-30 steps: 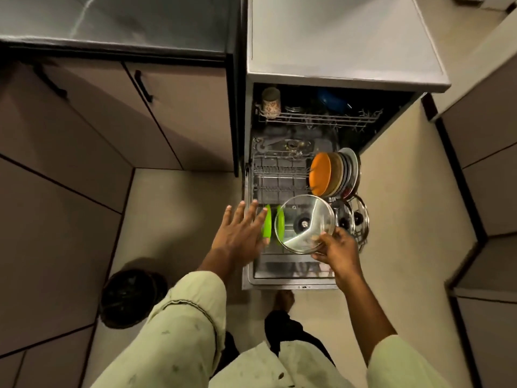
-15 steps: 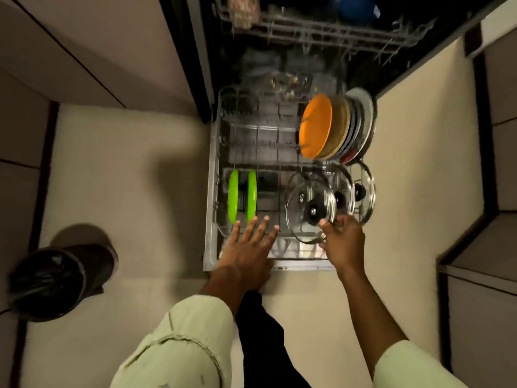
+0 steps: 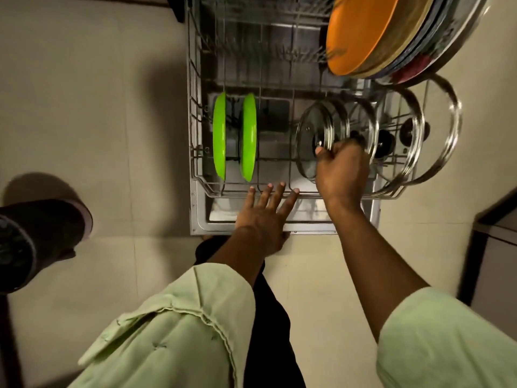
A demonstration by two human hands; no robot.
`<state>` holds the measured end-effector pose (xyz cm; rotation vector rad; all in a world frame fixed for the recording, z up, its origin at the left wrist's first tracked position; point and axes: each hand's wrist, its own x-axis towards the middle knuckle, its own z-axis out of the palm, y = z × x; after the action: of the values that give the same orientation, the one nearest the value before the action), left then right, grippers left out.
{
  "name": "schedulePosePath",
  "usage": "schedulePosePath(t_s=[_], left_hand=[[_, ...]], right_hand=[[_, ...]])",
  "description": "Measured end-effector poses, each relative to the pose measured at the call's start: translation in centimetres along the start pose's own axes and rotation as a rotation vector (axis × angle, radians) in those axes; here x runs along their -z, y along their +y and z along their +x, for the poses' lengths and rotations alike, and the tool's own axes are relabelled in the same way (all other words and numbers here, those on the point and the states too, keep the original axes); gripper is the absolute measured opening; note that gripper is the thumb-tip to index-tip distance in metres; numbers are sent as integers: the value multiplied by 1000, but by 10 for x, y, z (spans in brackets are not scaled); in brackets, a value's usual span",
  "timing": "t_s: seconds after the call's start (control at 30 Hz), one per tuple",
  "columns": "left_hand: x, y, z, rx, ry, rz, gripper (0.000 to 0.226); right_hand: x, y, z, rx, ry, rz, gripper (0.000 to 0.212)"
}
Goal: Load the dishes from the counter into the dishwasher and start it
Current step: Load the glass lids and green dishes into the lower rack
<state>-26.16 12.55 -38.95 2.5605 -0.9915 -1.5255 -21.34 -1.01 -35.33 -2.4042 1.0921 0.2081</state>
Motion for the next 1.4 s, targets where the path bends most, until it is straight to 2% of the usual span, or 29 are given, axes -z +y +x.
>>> schedulePosePath(t_s=[0.17, 0.63, 1.2, 1.4], left_hand=[[-12, -3, 5, 3, -8, -29, 91], [-6, -12, 10, 4, -117, -37, 93], [-3, -19, 12, -32, -140, -3, 89], [-1, -22, 12, -39, -158, -1, 89]], right_hand=[[-6, 2, 9, 22, -15, -54, 22], [1, 1, -3, 91, 10, 29, 19], [-60, 9, 41, 0, -159, -38, 24], [-67, 6, 39, -14, -124, -42, 22]])
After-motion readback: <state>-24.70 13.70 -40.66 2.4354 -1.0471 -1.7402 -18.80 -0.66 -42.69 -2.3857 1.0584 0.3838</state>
